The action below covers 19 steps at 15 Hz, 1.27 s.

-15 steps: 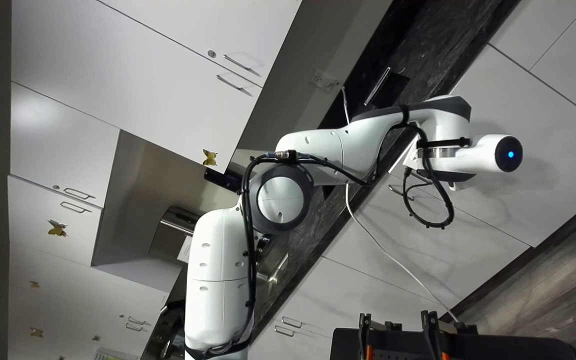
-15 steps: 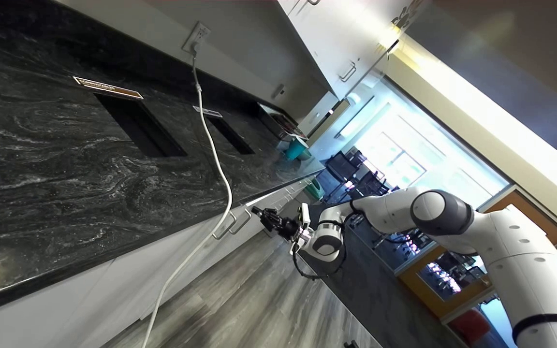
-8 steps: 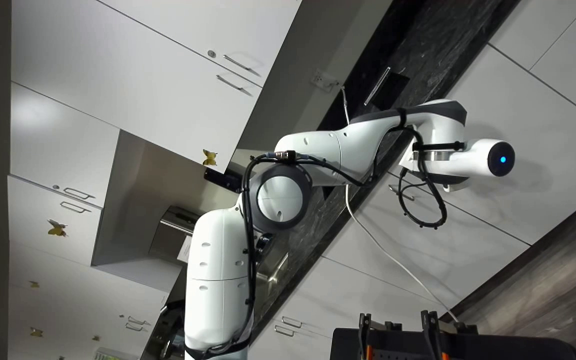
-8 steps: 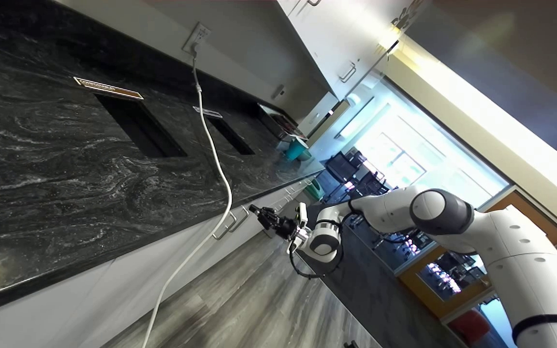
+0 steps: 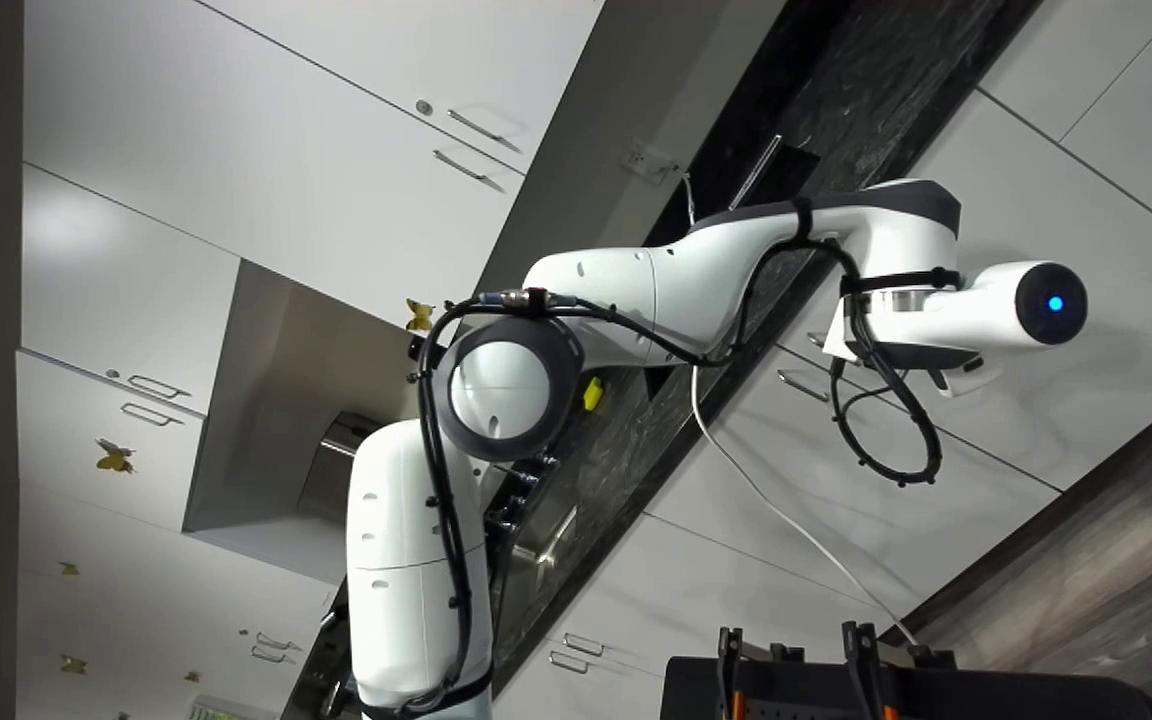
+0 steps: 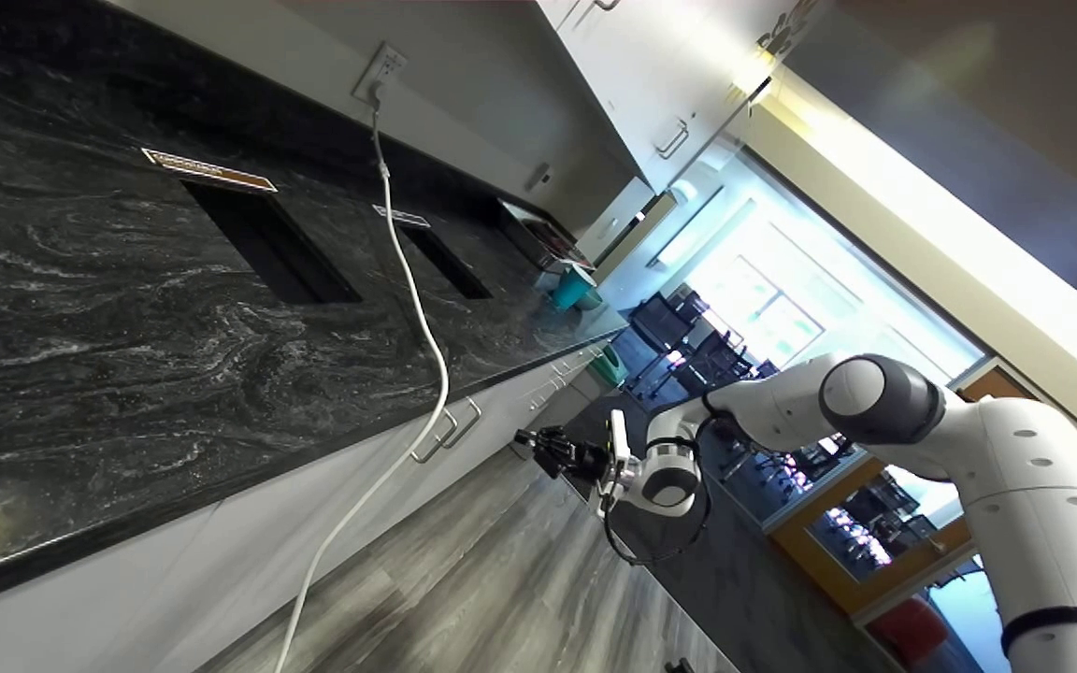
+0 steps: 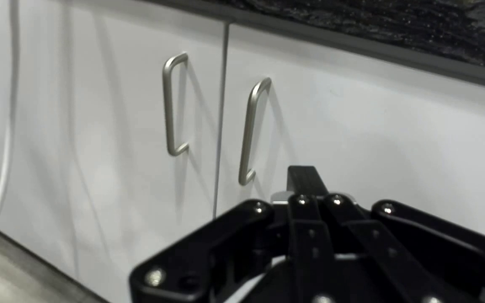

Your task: Close the bottom door of the cabinet.

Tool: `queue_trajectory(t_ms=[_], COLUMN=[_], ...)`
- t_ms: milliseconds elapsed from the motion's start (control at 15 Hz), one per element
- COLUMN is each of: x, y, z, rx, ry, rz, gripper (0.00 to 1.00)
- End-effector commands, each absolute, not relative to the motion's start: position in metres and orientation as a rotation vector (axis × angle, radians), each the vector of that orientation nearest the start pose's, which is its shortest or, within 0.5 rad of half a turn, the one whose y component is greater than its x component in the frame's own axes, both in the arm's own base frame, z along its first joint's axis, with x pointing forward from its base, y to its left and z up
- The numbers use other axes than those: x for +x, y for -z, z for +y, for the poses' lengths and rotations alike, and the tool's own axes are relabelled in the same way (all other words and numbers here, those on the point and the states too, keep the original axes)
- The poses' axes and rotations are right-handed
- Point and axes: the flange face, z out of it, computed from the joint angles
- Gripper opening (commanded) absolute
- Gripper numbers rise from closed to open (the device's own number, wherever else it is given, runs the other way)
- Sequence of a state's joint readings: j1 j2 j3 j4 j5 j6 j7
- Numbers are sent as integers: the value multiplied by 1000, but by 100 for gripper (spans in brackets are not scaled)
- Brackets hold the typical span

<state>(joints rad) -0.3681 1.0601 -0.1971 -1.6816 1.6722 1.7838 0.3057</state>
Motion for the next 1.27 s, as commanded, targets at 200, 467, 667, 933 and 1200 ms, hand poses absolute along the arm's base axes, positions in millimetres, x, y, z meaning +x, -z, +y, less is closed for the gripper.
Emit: queue_trajectory(t_ms=[200,467,667,933,1200], x=[451,407,389,391,388], y=[-80,-123,-146,-147,-157], z=[-278,-287,-295,-306,-305], rx=[-1410,-1681,-1867,-1955,-2009], ry=[-471,-419,-365,-342,-308], rz=[1617,1518,1416,1360,1315], gripper=[0,0,0,1,1])
